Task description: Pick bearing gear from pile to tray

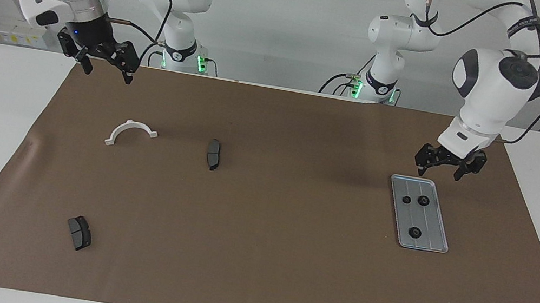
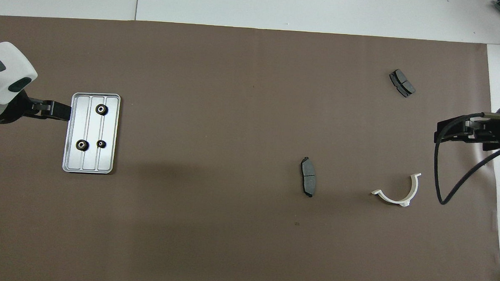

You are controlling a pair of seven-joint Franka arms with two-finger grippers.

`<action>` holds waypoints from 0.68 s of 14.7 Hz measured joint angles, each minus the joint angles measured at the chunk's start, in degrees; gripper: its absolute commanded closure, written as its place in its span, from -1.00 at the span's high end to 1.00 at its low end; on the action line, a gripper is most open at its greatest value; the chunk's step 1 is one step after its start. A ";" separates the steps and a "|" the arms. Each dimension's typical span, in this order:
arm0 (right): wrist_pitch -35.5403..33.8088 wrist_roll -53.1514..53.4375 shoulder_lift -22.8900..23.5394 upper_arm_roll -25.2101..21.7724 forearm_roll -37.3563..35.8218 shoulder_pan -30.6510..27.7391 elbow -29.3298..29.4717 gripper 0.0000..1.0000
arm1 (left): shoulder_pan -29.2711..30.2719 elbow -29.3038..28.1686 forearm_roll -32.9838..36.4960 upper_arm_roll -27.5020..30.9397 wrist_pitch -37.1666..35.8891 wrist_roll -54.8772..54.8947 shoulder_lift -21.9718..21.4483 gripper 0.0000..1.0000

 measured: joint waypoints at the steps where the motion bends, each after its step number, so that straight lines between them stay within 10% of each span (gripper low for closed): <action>1: 0.00 0.00 0.00 0.00 0.00 0.00 0.00 1.00 | 0.00 2.51 -0.05 0.00 -2.23 0.06 0.15 1.00; 10: 0.00 0.00 0.00 0.00 0.00 -0.01 0.00 1.00 | 0.10 7.72 -4.20 0.16 -8.92 0.20 1.90 1.00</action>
